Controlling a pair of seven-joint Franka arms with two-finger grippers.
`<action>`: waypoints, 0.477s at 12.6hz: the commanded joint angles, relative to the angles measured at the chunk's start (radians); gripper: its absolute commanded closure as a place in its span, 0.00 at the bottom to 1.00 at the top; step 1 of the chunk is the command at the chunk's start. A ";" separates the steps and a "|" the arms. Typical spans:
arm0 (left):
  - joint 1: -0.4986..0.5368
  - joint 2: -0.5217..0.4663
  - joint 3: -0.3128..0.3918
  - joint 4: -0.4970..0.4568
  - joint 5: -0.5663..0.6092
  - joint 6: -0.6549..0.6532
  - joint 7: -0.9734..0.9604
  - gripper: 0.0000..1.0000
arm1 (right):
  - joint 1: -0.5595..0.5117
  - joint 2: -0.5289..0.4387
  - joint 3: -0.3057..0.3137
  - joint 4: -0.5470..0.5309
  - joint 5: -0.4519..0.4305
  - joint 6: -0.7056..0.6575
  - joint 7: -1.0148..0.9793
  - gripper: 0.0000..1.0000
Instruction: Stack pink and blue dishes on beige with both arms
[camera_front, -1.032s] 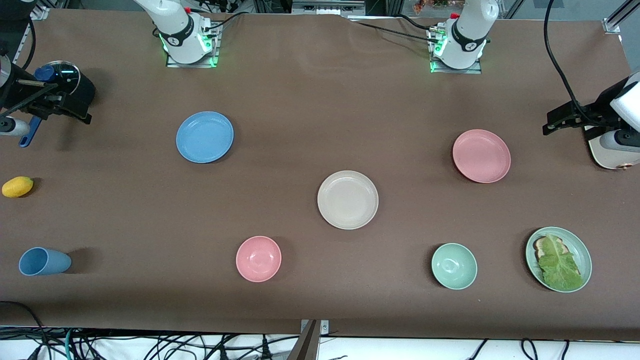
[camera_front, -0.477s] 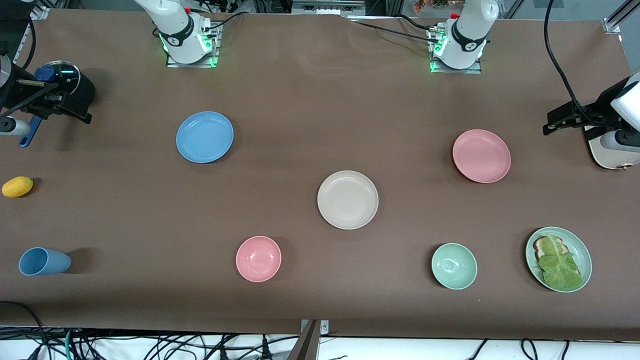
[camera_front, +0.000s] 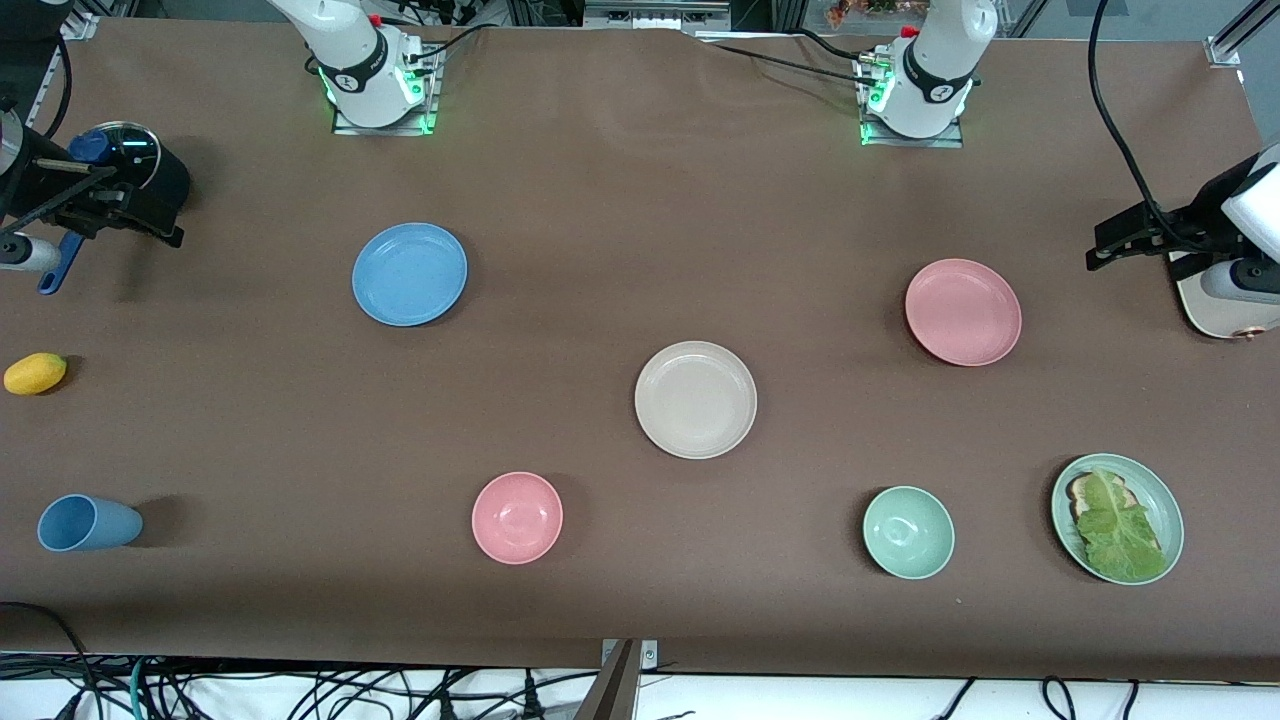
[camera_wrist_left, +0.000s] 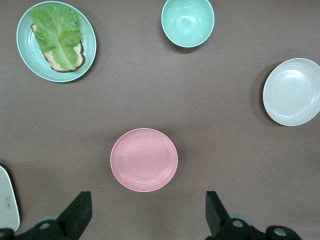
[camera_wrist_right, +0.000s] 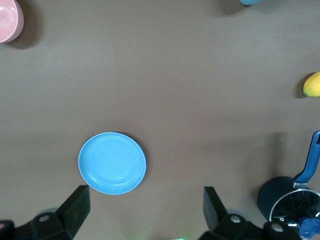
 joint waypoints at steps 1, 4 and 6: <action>0.005 0.077 -0.001 0.028 0.011 -0.006 0.023 0.00 | -0.001 0.000 0.001 0.022 0.013 -0.024 -0.005 0.00; 0.005 0.134 -0.001 0.028 0.031 0.026 0.021 0.00 | -0.001 0.000 -0.001 0.022 0.013 -0.026 -0.006 0.00; 0.007 0.168 -0.001 0.028 0.025 0.036 0.020 0.00 | -0.001 0.000 -0.001 0.022 0.013 -0.026 -0.005 0.00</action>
